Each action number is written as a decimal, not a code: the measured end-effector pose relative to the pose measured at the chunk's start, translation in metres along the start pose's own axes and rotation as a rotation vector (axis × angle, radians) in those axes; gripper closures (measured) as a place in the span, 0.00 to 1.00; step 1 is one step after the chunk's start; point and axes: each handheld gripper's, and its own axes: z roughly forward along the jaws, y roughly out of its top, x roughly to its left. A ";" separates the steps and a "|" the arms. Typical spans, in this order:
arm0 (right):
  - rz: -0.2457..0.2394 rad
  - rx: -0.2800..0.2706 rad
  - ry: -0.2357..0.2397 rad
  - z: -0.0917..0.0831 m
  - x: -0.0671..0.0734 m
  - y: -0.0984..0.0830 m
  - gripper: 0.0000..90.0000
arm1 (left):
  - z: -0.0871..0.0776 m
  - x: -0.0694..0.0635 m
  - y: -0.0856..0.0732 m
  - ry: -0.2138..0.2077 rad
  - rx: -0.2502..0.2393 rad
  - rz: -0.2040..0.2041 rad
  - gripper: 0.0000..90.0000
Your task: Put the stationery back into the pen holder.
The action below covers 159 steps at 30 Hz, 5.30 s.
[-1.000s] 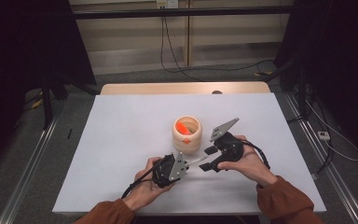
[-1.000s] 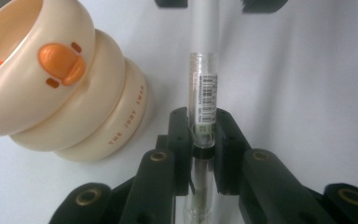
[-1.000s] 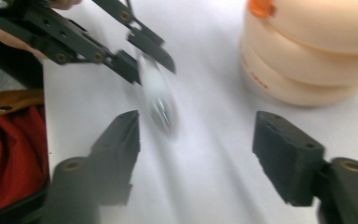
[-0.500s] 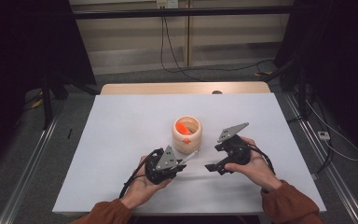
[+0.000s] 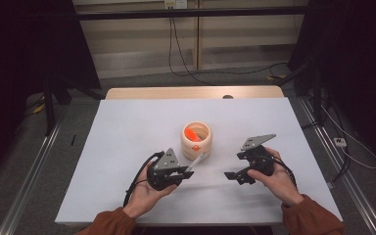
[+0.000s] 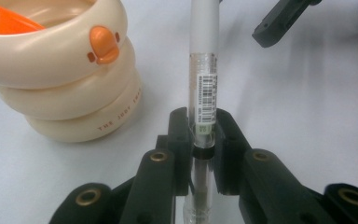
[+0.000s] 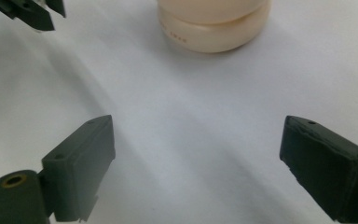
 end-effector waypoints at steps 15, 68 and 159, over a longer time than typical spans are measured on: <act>0.111 -0.145 -0.194 -0.023 0.002 -0.025 0.06 | -0.027 0.013 0.008 0.035 -0.083 -0.050 0.89; 0.171 -0.266 -0.303 -0.042 0.001 -0.088 0.08 | 0.008 0.075 0.092 0.124 -0.225 -0.154 0.89; 0.173 -0.273 -0.299 -0.040 0.000 -0.088 0.07 | 0.003 0.075 0.063 0.203 -0.112 -0.174 0.05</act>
